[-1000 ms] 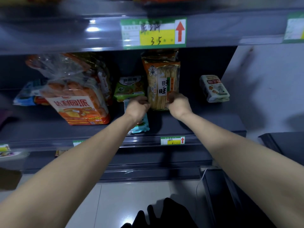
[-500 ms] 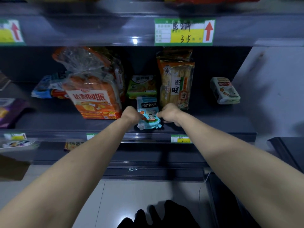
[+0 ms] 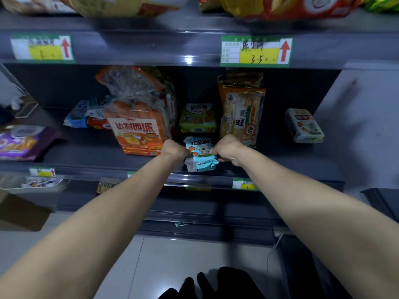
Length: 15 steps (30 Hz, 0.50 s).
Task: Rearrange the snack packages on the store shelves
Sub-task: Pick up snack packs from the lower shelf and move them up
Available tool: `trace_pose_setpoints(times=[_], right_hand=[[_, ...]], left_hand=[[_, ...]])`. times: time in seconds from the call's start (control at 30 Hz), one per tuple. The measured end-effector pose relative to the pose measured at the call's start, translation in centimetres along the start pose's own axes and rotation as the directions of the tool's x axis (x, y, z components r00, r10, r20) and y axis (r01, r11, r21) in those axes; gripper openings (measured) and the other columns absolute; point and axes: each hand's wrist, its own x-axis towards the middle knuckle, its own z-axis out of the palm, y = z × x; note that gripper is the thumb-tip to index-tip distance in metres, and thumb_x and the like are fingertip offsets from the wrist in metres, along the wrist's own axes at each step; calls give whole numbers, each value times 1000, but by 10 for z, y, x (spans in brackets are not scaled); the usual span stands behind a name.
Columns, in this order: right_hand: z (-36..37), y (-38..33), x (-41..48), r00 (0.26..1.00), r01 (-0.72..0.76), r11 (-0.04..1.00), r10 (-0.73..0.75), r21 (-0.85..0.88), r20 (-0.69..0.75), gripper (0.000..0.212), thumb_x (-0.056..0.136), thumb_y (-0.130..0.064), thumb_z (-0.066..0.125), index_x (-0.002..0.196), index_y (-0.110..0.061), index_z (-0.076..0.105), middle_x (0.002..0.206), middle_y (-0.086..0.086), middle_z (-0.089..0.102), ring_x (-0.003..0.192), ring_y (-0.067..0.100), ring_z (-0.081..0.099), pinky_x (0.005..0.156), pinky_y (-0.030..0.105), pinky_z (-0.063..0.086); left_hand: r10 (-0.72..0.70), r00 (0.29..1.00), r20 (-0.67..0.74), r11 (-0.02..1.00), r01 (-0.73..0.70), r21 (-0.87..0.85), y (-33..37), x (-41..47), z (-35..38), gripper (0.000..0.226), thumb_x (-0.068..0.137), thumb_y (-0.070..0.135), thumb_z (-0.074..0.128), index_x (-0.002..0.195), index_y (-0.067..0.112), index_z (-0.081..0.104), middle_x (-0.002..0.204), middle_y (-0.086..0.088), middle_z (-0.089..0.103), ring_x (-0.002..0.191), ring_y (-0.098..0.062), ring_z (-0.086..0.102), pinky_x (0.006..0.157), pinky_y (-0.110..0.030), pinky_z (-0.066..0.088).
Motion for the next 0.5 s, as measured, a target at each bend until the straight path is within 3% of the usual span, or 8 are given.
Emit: trace_pose_setpoints(times=[0.1,0.17,0.23,0.33,0.43,0.5], right_hand=[[1,-5,-20,1000,-16,1000,17,22,-25,7,87,0,63,88,-1,56,94,15,58,65,14,55,38,14,46],[3,-7,-34,998,-39,998,41,46,-40,11,87,-1,64,83,-1,54,95,15,58,63,14,53,34,13,44],[4,-8,-49,997,-65,994,69,86,-45,19,87,1,63,74,-3,50,95,15,57,68,16,55,40,16,46],[10,-8,-75,994,-92,985,98,149,-36,21,86,8,60,73,-5,50,98,14,58,79,20,57,54,22,46],[15,-7,-100,993,-82,978,96,191,-65,20,85,11,58,74,-4,51,100,15,61,89,23,59,60,25,48],[16,-8,-117,991,-58,976,82,210,-110,14,83,11,61,82,-2,55,105,17,65,91,24,62,65,28,52]], left_hand=[[-20,1000,14,1000,19,9,0,-15,-10,38,82,0,66,118,-10,56,120,-26,61,103,-31,64,75,-28,49],[-38,999,33,999,38,-4,-1,-26,-17,33,83,0,66,112,-13,59,116,-26,62,106,-32,63,76,-29,50],[-30,997,76,1000,31,-3,0,-39,-25,24,85,-3,64,106,-13,60,115,-26,63,106,-33,63,71,-29,51],[0,994,109,1000,0,-1,0,-53,-37,20,82,-6,64,101,-12,63,108,-24,66,84,-27,65,54,-23,49],[41,989,141,999,-38,-25,-1,-68,-49,3,80,-11,64,81,-8,63,100,-20,67,82,-24,62,78,-35,55],[56,984,167,998,-51,-34,-2,-79,-56,6,79,-11,64,76,-6,61,101,-22,68,87,-30,67,87,-44,55]])
